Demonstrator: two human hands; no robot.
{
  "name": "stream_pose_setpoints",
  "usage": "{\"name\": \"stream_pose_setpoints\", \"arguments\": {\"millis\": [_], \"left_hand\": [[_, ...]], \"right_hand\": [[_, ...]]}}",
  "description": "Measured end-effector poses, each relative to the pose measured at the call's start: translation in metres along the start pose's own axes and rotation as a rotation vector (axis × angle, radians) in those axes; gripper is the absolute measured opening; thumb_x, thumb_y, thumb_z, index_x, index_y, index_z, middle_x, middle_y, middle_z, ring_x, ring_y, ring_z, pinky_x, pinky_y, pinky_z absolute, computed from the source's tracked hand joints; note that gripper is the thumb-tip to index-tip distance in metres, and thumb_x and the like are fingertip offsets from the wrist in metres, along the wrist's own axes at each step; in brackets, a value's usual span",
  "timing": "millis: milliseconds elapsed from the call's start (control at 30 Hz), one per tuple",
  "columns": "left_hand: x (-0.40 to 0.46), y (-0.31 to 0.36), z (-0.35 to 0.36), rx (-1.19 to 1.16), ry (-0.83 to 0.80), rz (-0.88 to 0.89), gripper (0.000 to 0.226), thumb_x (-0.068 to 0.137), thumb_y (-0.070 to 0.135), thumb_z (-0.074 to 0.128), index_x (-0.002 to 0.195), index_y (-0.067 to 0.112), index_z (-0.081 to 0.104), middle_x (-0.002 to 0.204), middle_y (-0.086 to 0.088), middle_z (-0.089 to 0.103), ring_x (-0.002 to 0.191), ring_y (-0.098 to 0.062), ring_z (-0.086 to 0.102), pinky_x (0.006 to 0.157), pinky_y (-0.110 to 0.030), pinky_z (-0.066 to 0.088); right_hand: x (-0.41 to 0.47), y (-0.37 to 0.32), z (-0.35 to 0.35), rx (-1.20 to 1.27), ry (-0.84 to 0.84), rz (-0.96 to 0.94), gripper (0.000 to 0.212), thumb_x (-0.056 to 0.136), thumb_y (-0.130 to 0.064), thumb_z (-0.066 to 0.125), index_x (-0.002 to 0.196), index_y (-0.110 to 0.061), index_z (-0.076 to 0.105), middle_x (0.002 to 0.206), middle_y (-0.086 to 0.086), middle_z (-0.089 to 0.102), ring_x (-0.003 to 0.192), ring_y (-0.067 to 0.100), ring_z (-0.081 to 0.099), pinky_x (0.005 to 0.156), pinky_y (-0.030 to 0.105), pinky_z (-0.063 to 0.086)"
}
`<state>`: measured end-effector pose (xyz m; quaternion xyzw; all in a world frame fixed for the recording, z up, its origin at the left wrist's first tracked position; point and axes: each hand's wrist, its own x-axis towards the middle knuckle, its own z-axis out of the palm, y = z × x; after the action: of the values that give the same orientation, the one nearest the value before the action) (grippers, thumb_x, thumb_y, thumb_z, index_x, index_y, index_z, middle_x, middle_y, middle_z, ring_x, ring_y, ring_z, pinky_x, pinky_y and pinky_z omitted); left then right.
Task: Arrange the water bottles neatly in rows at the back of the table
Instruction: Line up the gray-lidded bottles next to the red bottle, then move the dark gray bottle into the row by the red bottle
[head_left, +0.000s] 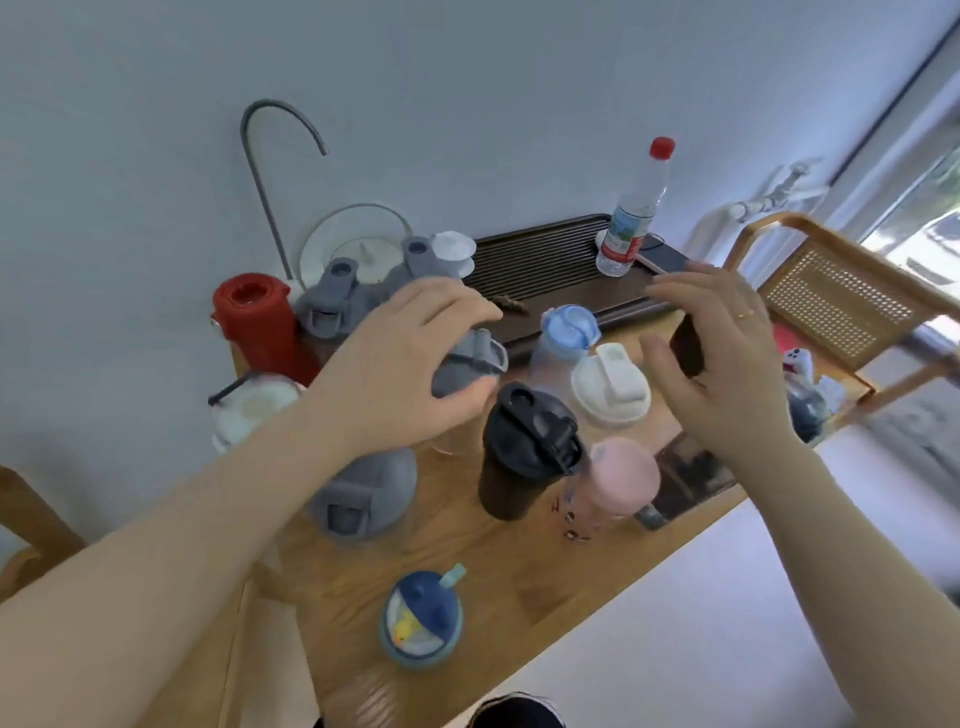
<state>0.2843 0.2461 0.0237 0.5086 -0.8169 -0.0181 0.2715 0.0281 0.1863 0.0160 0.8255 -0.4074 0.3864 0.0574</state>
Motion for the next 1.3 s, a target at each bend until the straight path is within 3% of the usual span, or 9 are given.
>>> {"name": "stream_pose_setpoints", "arguments": {"millis": [100,200,300,433,600,767,1033,1167,1300], "left_hand": [[0.033,0.042,0.033,-0.047,-0.033,0.056,0.049,0.077,0.038,0.05,0.116,0.009,0.055,0.12,-0.01,0.057,0.114,-0.017,0.044,0.1,-0.023,0.03],[0.052,0.068,0.07,-0.073,-0.07,0.052,0.048,0.077,0.039,0.05,0.117,0.013,0.054,0.125,-0.009,0.055,0.117,-0.022,0.048,0.101,-0.034,0.039],[0.053,0.085,0.096,-0.131,-0.032,-0.006,0.042,0.078,0.036,0.048,0.114,0.014,0.057,0.119,-0.005,0.059,0.112,-0.016,0.05,0.098,-0.028,0.04],[0.038,0.1,0.113,-0.161,0.068,-0.115,0.036,0.079,0.029,0.045,0.107,0.011,0.059,0.106,-0.001,0.061,0.095,0.001,0.048,0.084,-0.008,0.037],[0.017,0.111,0.115,-0.132,0.112,-0.23,0.033,0.079,0.032,0.044,0.105,0.017,0.057,0.102,0.009,0.054,0.091,0.002,0.047,0.079,-0.018,0.044],[0.009,0.125,0.103,-0.221,0.155,-0.37,0.039,0.074,0.043,0.045,0.11,0.031,0.052,0.101,0.023,0.053,0.094,0.007,0.051,0.076,-0.012,0.046],[0.042,0.176,0.057,-0.479,0.206,-0.417,0.077,0.049,0.058,0.069,0.115,0.052,0.029,0.112,0.03,0.049,0.104,0.011,0.049,0.085,-0.008,0.043],[0.045,0.176,0.021,-0.468,0.351,-0.485,0.082,0.052,0.052,0.08,0.115,0.053,0.027,0.108,0.028,0.049,0.098,0.008,0.053,0.082,-0.015,0.045],[0.035,0.156,-0.02,-0.407,0.474,-0.553,0.073,0.058,0.044,0.078,0.116,0.039,0.034,0.102,0.019,0.057,0.09,0.0,0.058,0.072,-0.013,0.046]], "right_hand": [[-0.027,0.057,-0.035,-0.135,0.104,0.243,0.045,0.08,-0.034,0.055,0.114,-0.005,0.055,0.116,0.02,0.061,0.114,0.036,0.05,0.102,0.057,0.035],[-0.058,0.093,-0.054,0.235,0.002,0.61,0.077,0.067,-0.049,0.058,0.131,-0.011,0.039,0.127,0.01,0.051,0.12,0.027,0.048,0.103,0.05,0.039],[-0.083,0.116,-0.051,0.612,-0.261,0.784,0.09,0.055,-0.05,0.066,0.134,-0.026,0.03,0.12,-0.004,0.053,0.12,0.021,0.05,0.103,0.038,0.04],[-0.099,0.129,-0.031,0.654,-0.409,0.707,0.068,0.066,-0.017,0.081,0.119,-0.034,0.041,0.109,-0.018,0.057,0.103,0.001,0.055,0.088,0.016,0.045],[-0.095,0.132,-0.019,0.588,-0.35,0.591,0.052,0.071,-0.02,0.077,0.116,-0.023,0.051,0.104,-0.012,0.058,0.098,0.007,0.055,0.077,0.006,0.04],[-0.075,0.115,-0.05,0.416,-0.214,0.386,0.061,0.059,-0.051,0.069,0.102,-0.009,0.058,0.095,0.006,0.066,0.09,0.023,0.06,0.077,0.042,0.054],[0.036,0.034,-0.116,0.445,-0.046,0.173,0.05,0.062,-0.057,0.07,0.092,-0.022,0.053,0.081,-0.014,0.058,0.076,0.001,0.055,0.066,0.011,0.041],[0.077,-0.016,-0.119,0.518,0.02,0.129,0.054,0.063,-0.059,0.069,0.096,-0.018,0.056,0.088,-0.007,0.063,0.079,0.006,0.058,0.066,0.025,0.049],[0.103,-0.07,-0.109,0.706,0.01,0.105,0.055,0.062,-0.057,0.071,0.098,-0.017,0.059,0.09,-0.005,0.066,0.079,0.006,0.06,0.063,0.022,0.047]]}}
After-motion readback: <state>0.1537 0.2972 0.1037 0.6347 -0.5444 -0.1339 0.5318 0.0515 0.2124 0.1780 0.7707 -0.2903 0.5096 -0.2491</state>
